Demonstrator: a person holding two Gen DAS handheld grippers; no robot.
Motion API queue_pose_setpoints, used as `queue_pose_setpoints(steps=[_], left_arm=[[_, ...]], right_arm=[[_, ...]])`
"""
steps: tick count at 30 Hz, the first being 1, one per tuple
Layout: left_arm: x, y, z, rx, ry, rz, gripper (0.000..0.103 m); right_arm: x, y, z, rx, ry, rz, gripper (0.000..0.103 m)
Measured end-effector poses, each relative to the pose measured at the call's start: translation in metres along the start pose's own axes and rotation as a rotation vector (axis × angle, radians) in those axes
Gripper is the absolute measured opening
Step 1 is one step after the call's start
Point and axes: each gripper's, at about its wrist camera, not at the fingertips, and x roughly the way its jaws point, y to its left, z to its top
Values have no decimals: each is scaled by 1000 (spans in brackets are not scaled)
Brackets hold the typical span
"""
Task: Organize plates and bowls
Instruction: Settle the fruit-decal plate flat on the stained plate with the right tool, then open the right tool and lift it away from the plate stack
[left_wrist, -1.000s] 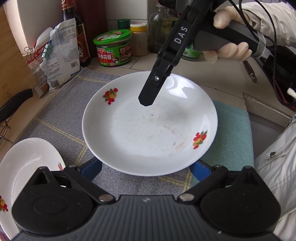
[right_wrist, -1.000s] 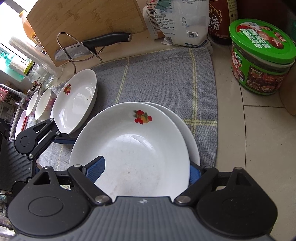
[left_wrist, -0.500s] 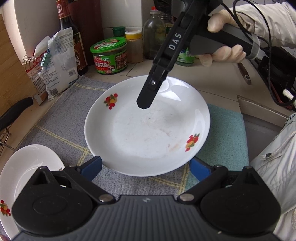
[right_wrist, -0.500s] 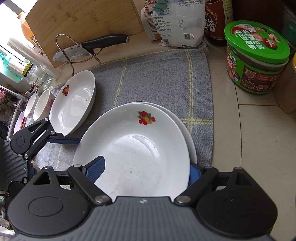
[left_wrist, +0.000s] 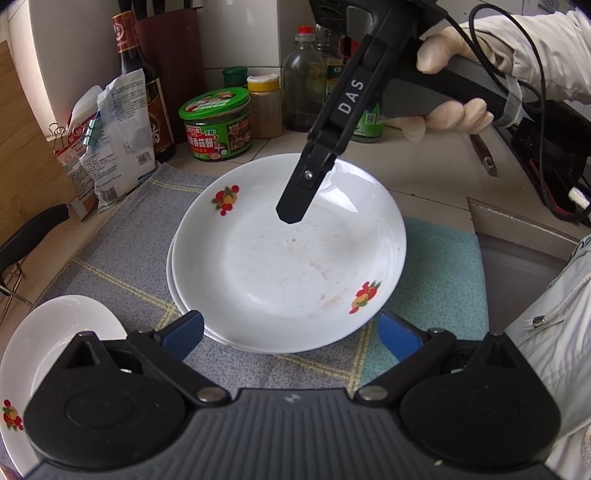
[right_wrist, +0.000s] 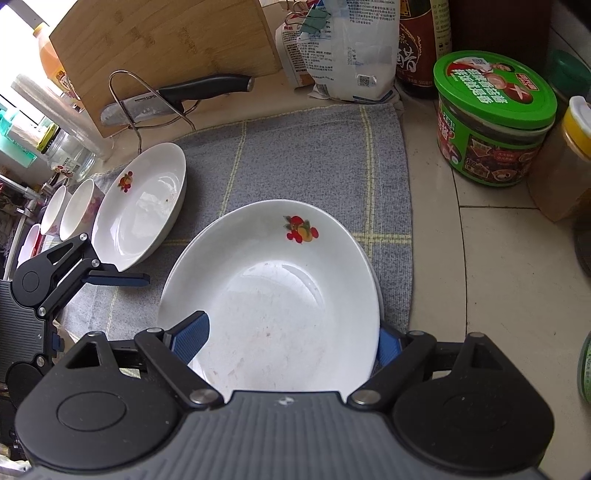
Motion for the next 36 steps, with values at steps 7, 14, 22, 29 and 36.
queue_pose_setpoints(steps=[7, 14, 22, 29, 36], left_arm=[[-9, -6, -5, -4, -5, 14, 100], [-20, -13, -10, -2, -15, 34, 100], [-30, -19, -20, -19, -21, 56, 100], [-36, -20, -23, -50, -42, 97, 101], [-51, -19, -22, -169, -85, 239, 102]], right_arm=[[-2, 4, -4, -8, -8, -31, 93], [-1, 14, -5, -48, -7, -94, 93], [2, 22, -9, -93, -2, -179, 98], [-7, 46, -15, -220, -82, -216, 103], [-1, 75, -27, -392, -153, -288, 103]])
